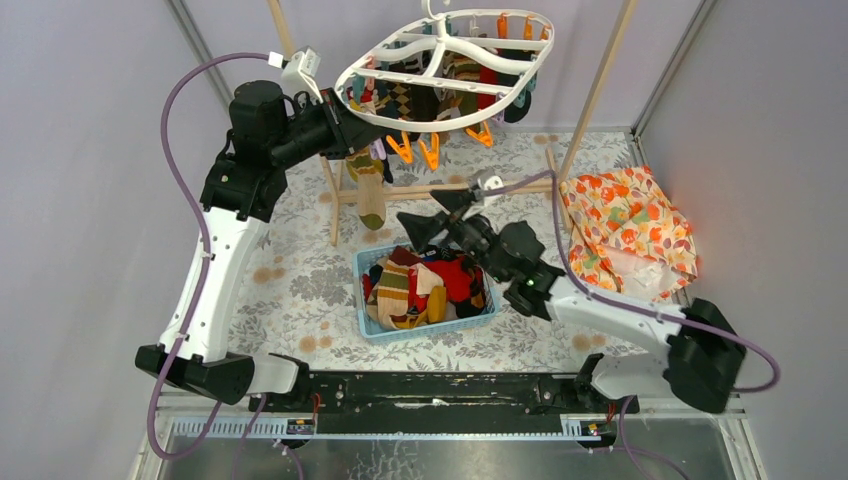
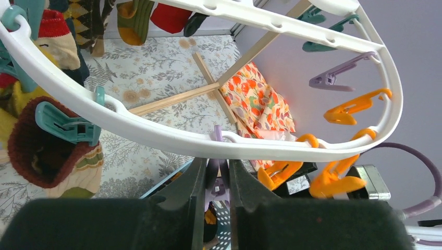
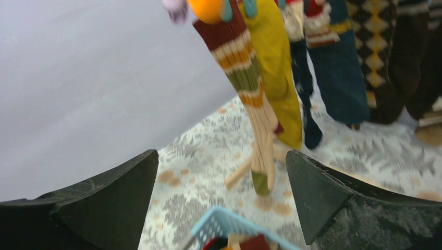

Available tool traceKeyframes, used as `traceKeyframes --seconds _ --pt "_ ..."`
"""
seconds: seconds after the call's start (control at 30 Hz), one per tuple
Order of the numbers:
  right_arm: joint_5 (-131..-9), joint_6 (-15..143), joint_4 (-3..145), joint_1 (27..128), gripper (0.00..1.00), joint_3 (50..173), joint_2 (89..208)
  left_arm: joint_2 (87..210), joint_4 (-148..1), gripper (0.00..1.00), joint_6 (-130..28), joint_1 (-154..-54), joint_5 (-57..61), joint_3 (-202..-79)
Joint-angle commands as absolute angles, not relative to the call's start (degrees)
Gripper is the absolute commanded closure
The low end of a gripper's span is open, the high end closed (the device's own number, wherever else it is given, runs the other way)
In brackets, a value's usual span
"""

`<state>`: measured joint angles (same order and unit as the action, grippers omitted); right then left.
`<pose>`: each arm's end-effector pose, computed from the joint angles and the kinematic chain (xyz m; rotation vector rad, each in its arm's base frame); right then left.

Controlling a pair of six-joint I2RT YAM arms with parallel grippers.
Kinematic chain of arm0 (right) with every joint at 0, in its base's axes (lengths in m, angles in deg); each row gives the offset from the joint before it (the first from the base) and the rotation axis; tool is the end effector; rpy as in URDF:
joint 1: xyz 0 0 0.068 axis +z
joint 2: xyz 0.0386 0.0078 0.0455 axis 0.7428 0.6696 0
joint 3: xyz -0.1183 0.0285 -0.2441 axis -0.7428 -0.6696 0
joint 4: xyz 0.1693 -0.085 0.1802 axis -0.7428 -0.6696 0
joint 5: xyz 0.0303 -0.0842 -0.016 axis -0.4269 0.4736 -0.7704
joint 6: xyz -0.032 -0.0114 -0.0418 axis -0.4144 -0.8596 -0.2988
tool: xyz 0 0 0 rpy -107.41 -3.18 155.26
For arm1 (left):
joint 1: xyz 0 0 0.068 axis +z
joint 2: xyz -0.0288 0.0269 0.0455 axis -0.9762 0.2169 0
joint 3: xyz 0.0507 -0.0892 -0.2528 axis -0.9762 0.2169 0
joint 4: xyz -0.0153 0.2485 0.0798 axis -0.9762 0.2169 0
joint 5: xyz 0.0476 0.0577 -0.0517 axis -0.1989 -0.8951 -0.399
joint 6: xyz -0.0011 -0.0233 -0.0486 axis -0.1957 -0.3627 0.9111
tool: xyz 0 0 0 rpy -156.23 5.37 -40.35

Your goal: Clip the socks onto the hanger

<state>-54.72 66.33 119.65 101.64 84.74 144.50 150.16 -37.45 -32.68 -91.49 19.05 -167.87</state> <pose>0.1855 0.2448 0.3467 -0.3703 1.2119 0.8753 0.2563 -0.0798 0.4986 0.0857 1.8452 -0.9357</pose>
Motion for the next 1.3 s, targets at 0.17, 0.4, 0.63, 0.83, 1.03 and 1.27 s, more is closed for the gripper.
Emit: traceKeyframes --seconds 0.17,0.4,0.63,0.83,1.03,1.27 --pt "-51.55 74.64 96.84 101.94 0.00 75.81 130.01 149.58 -38.48 1.00 -36.33 -90.48 18.86 -168.51" --pt "-57.07 75.43 78.56 102.37 0.00 85.91 138.74 149.50 -37.80 1.00 -37.09 -90.48 20.04 -167.74" --pt "-58.12 75.91 77.15 102.96 0.18 86.90 145.43 149.55 -37.26 1.00 -37.87 -90.48 20.65 -167.22" --pt "-58.79 76.23 80.71 102.97 0.48 86.73 148.66 149.77 -37.24 1.00 -37.91 -90.47 21.23 -167.19" --pt "-61.90 74.05 76.47 102.94 1.00 93.13 147.85 149.57 -37.24 1.00 -38.27 -90.46 21.17 -167.06" --pt "-66.79 75.68 68.60 102.99 1.00 100.75 146.57 149.34 -37.62 1.00 -38.22 -90.40 21.42 -166.64"
